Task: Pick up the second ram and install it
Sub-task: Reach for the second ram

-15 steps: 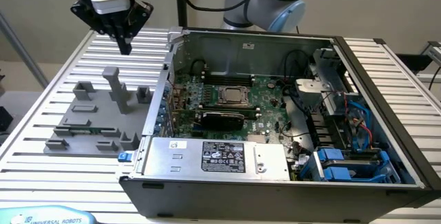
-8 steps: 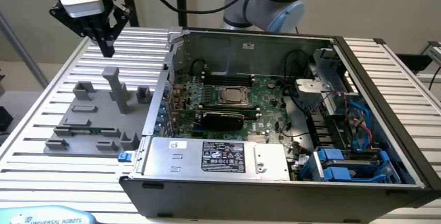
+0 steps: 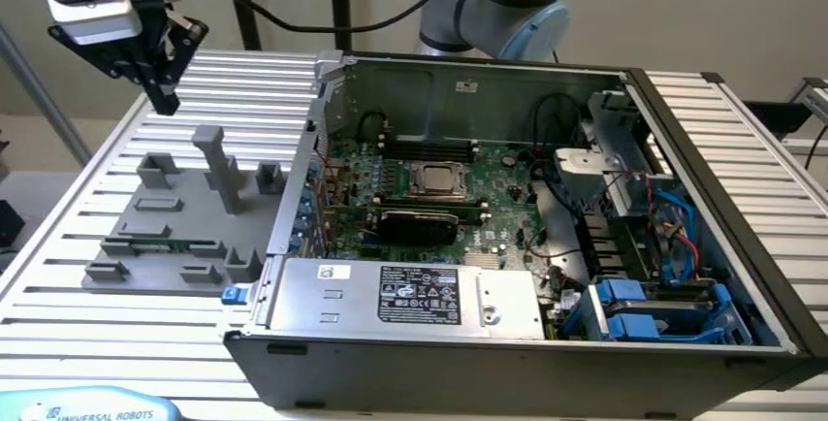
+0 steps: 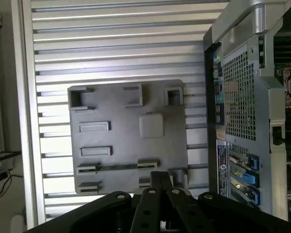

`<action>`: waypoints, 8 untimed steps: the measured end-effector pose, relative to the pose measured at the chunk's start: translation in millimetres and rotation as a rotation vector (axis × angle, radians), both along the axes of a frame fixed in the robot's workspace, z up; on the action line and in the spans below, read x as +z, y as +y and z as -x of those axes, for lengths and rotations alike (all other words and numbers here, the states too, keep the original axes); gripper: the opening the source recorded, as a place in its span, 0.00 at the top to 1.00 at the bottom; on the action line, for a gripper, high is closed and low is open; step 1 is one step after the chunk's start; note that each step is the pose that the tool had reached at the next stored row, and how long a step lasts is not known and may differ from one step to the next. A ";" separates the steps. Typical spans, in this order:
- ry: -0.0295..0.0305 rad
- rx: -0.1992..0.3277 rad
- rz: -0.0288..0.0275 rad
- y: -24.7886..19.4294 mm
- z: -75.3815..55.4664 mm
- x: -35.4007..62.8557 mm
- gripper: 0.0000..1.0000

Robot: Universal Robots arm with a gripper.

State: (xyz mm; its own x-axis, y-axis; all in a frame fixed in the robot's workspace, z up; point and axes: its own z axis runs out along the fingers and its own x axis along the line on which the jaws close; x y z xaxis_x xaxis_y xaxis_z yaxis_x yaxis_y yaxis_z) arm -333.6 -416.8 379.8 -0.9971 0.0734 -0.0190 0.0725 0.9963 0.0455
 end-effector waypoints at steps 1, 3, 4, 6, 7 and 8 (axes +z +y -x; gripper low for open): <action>0.0001 0.000 0.0000 -0.7 4.8 -1.2 0.89; 0.0005 0.000 0.0000 -2.3 13.8 -3.5 0.89; 0.0006 0.000 0.0000 -3.2 18.2 -4.8 0.89; 0.0014 0.000 -0.0001 -5.1 26.4 -7.5 0.89; 0.0024 0.000 0.0000 -6.6 29.5 -8.9 0.89; 0.0037 0.000 0.0000 -8.2 31.9 -10.2 0.89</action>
State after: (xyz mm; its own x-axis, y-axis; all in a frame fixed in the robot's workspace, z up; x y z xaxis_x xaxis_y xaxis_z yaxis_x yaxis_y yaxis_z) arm -365.5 -425.0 369.7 -0.9972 0.0733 -0.0153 0.0726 0.9963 0.0452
